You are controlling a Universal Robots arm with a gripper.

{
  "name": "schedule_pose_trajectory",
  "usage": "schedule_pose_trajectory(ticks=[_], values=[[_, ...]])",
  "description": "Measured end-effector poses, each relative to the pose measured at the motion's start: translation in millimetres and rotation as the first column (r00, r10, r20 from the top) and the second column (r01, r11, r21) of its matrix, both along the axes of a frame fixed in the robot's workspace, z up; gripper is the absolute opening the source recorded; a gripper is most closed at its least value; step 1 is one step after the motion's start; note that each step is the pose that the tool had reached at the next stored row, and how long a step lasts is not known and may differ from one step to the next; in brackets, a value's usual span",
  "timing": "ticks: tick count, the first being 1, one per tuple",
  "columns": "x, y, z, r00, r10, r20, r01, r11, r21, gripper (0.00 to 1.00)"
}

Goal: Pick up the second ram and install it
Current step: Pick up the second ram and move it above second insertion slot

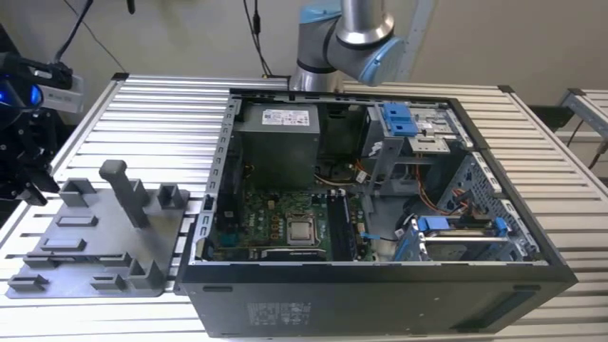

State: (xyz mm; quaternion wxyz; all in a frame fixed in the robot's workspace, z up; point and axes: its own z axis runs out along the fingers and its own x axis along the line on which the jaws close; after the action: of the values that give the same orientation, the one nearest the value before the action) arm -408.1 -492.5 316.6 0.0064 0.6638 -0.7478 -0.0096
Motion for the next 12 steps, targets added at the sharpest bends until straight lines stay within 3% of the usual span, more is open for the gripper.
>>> schedule_pose_trajectory(ticks=[9,12], values=[[0.0,-0.1,-10.0,1.0000,0.000,0.0001,0.000,1.0000,0.0000,0.30],[0.0,-0.1,-10.5,1.0000,0.000,-0.0001,0.000,1.0000,-0.0001,0.30]])
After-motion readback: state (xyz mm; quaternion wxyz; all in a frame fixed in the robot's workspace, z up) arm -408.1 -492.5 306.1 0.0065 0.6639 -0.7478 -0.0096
